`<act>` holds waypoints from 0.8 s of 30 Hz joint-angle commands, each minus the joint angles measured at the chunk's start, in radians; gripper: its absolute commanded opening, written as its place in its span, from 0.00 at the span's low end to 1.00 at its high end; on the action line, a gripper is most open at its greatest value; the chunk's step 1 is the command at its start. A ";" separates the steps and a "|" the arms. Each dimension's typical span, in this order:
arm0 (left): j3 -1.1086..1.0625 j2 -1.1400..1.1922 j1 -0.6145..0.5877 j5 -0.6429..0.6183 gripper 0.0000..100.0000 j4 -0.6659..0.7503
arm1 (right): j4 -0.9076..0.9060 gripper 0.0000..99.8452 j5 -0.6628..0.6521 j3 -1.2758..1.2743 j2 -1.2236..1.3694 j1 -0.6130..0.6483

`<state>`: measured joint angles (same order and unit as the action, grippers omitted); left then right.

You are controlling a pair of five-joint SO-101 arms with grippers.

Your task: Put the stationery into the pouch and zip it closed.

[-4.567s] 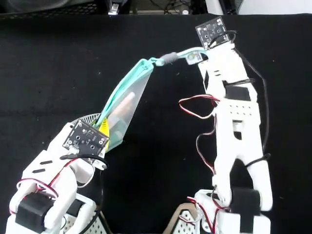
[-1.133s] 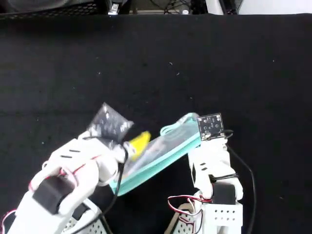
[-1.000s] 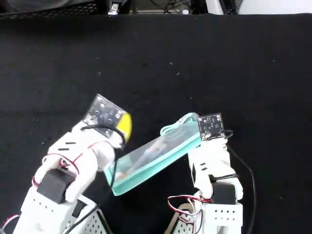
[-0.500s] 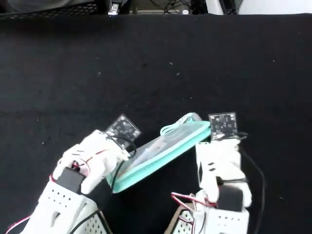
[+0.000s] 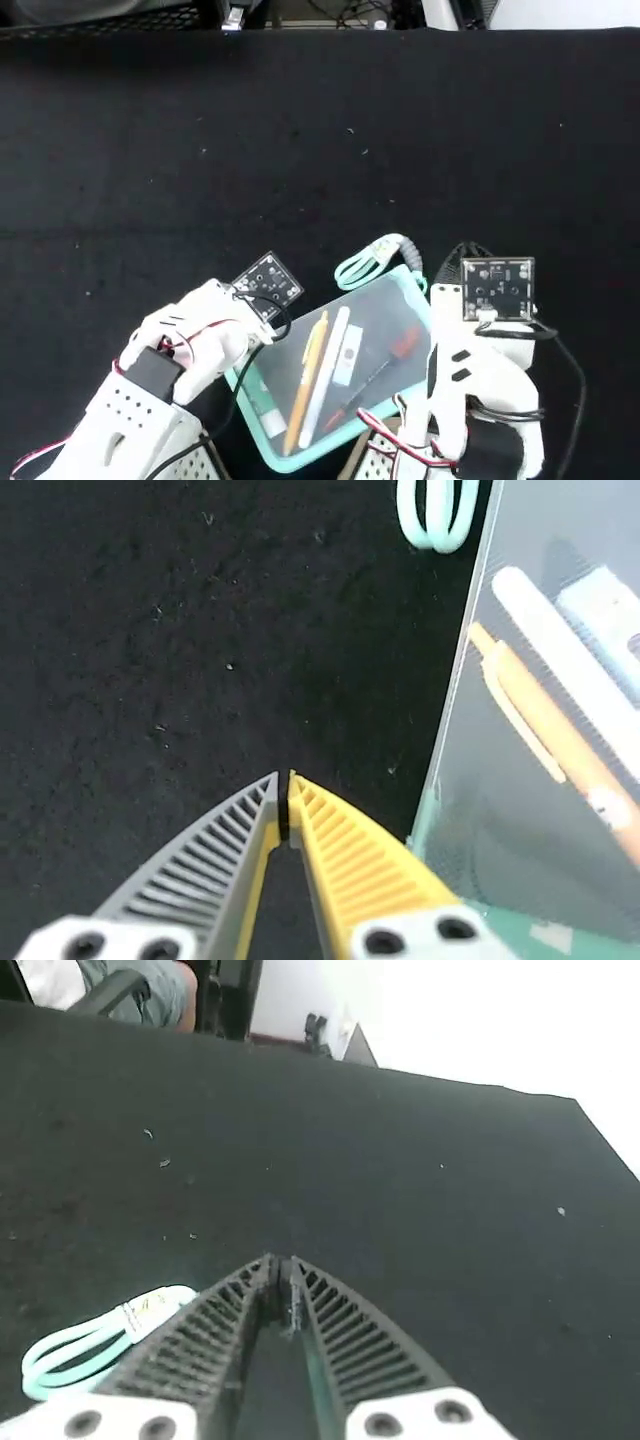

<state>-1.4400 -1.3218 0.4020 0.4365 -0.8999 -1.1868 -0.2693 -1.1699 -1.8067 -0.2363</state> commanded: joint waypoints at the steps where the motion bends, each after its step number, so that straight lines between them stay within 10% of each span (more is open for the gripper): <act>1: -0.007 -0.009 0.036 0.012 0.03 0.012 | 0.008 0.02 -0.011 -0.054 -0.051 -0.006; 12: 0.036 -0.003 0.340 -0.055 0.03 -0.190 | 0.011 0.02 -0.012 -0.236 -0.058 -0.006; 24: -0.104 -0.009 0.143 0.014 0.03 -0.037 | 0.003 0.02 -0.012 -0.254 -0.058 -0.006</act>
<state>-1.5244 -1.3341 0.6598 0.3905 -1.0180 -1.1868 -0.2754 -1.4262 -1.8067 -0.2363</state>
